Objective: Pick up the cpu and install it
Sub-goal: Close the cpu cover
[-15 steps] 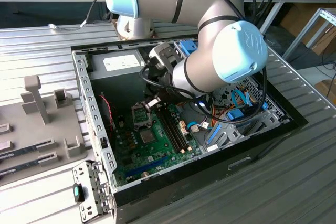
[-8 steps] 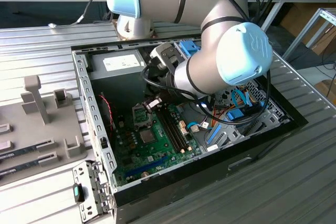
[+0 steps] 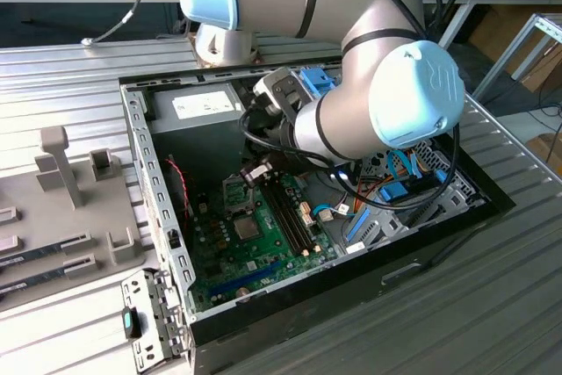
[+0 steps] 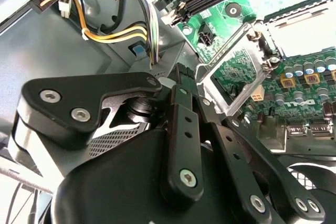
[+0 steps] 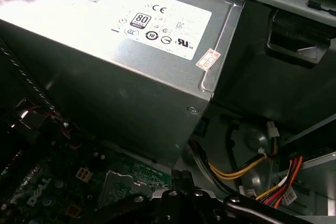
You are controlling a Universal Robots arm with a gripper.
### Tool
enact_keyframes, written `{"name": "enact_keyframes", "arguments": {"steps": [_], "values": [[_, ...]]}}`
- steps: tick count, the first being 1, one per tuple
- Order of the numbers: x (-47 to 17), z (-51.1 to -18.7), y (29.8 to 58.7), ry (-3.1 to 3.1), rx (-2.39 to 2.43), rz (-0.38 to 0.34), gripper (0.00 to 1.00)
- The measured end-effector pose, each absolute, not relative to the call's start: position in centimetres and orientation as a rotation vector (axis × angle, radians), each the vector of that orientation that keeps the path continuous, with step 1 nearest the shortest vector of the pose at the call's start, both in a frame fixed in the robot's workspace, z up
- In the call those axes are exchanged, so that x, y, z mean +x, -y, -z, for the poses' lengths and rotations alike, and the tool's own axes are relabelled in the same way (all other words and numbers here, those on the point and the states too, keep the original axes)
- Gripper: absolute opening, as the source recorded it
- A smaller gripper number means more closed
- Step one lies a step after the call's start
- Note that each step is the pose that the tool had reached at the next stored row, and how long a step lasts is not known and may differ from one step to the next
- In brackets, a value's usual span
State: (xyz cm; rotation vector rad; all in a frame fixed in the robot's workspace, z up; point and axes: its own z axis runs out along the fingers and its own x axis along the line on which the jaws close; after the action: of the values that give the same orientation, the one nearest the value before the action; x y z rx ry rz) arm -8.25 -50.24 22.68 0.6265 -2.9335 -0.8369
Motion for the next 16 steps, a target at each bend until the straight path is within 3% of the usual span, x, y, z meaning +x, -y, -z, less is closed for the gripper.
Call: {"name": "enact_keyframes", "arguments": {"steps": [7, 16], "values": [[-8.4, -22.7, 50.7, 2.926, 0.629, 0.884, 0.11], [-7.2, -22.1, 50.5, 2.914, 0.636, 0.881, 0.11]]}}
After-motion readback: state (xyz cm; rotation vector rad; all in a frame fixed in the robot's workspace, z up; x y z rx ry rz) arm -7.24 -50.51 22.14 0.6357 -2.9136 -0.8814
